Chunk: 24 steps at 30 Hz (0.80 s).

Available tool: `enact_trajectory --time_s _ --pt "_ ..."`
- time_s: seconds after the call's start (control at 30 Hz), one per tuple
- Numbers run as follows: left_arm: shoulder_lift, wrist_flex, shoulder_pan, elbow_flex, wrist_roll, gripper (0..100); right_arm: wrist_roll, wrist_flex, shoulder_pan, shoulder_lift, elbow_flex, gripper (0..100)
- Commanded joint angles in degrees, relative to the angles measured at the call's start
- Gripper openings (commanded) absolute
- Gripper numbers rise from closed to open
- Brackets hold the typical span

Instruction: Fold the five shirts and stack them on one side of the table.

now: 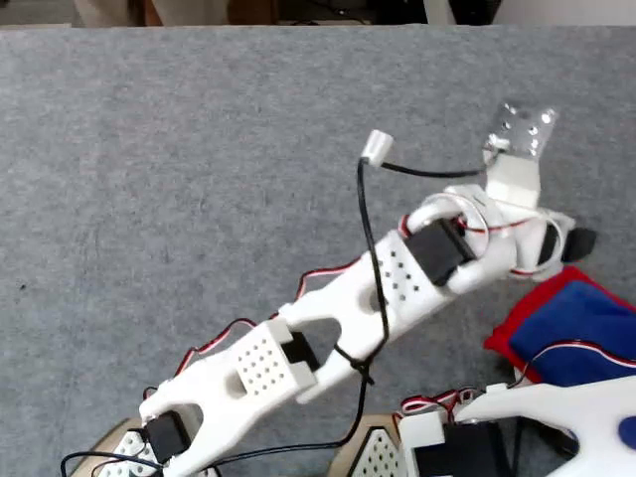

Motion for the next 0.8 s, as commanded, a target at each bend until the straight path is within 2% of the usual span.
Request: enact_trajectory --time_s 0.0,0.07,0.1,0.2,0.23,0.33,0.43,0.53,0.57,0.77 --pt "-1.6 2.5 -2.2 -6.0 -0.3 24 0.5 -1.1 0.1 -3.6 -2.5 38.1" --pt "-1.6 5.4 -3.3 -9.3 -0.3 24 0.9 -0.4 -2.2 -4.9 -2.4 34.5" --pt "-1.6 6.9 -3.8 -9.7 -0.4 24 1.0 0.8 -3.5 -5.3 -2.3 29.4" --pt "-3.3 10.7 -5.5 -9.3 -5.5 16 1.8 3.0 -10.8 -5.9 -2.0 5.1" --pt "-3.7 11.6 -6.5 -9.3 -7.4 12 1.5 3.2 -13.2 -5.9 -1.7 0.0" --pt "-5.7 13.9 -10.6 -9.2 -12.6 2 -0.2 4.6 -21.1 -6.3 -1.2 5.2" --pt "-6.5 18.7 -17.0 -9.1 -20.0 3 -4.2 5.8 -30.0 -6.3 -0.8 3.0" --pt "-6.1 27.2 -23.8 -9.0 -29.5 2 -6.2 6.8 -39.8 -6.6 -1.4 2.3" --pt "-6.1 27.1 -26.5 -8.9 -31.6 2 -6.2 6.6 -42.9 -7.0 -1.3 2.3" --pt "-8.4 27.1 -45.3 -8.4 -32.3 2 -8.5 6.6 -61.7 -10.9 -1.2 2.3"
